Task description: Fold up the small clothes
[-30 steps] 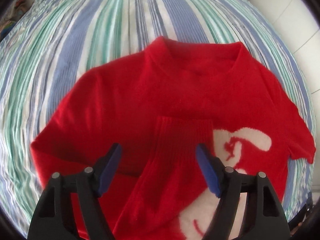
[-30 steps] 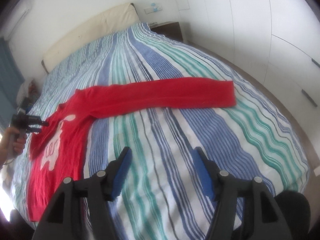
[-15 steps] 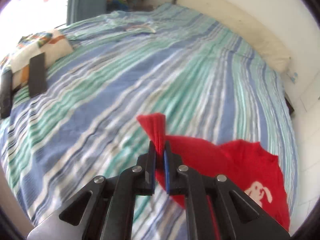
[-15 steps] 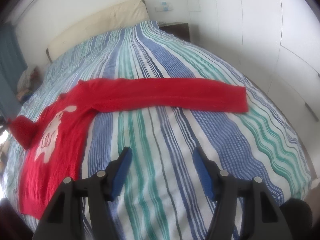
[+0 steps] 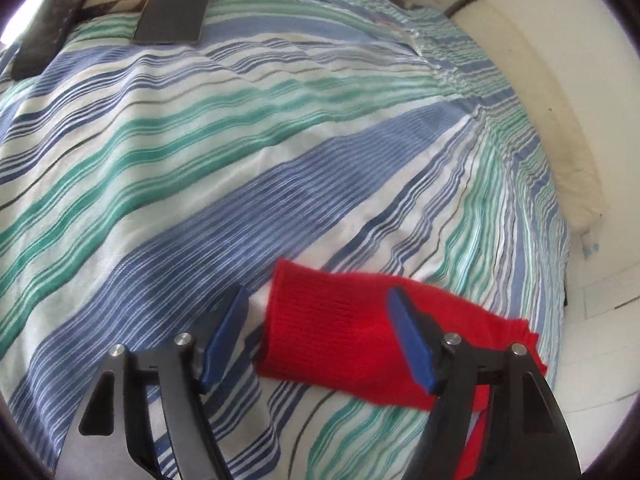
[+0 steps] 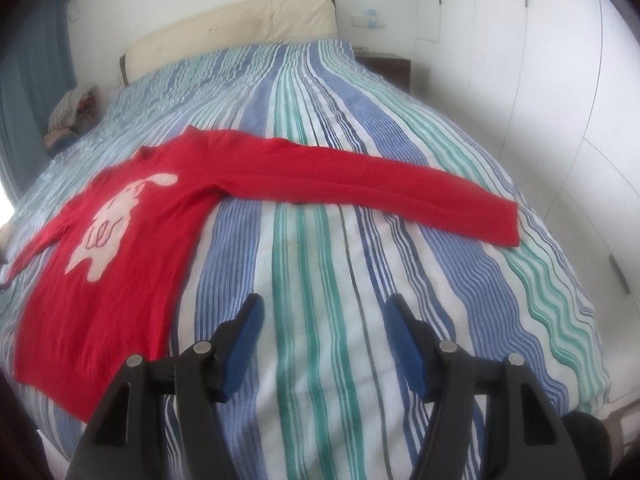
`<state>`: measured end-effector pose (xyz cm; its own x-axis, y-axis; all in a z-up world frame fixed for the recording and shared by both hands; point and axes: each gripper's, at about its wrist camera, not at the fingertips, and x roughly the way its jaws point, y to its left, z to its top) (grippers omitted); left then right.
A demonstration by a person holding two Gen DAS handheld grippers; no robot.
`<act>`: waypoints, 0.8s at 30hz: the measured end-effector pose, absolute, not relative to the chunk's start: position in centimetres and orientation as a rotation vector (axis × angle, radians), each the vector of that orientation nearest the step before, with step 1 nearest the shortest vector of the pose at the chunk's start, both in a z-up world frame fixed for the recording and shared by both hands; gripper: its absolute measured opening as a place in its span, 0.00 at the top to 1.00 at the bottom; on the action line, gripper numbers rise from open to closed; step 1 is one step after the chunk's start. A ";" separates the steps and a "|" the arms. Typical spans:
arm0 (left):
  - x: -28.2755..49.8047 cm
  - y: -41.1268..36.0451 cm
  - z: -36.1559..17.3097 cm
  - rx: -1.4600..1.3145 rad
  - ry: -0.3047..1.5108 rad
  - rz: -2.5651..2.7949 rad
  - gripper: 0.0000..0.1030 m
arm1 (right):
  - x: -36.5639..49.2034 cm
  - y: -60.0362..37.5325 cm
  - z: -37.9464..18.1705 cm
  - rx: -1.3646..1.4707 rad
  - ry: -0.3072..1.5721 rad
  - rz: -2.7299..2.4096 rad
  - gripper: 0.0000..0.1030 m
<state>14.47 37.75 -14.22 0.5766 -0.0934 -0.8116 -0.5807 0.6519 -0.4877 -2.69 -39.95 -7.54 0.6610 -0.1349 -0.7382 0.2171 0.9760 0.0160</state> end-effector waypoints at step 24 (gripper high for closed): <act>14.5 32.6 -10.6 -0.224 0.990 0.528 0.28 | -2.7 -40.6 -8.0 0.116 0.840 -0.270 0.38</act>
<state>14.53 32.62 -10.61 0.4365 0.3210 -0.8405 -0.5197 0.8525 0.0557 -2.72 -40.65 -7.97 0.6357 -0.1897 -0.7483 0.2810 0.9597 -0.0046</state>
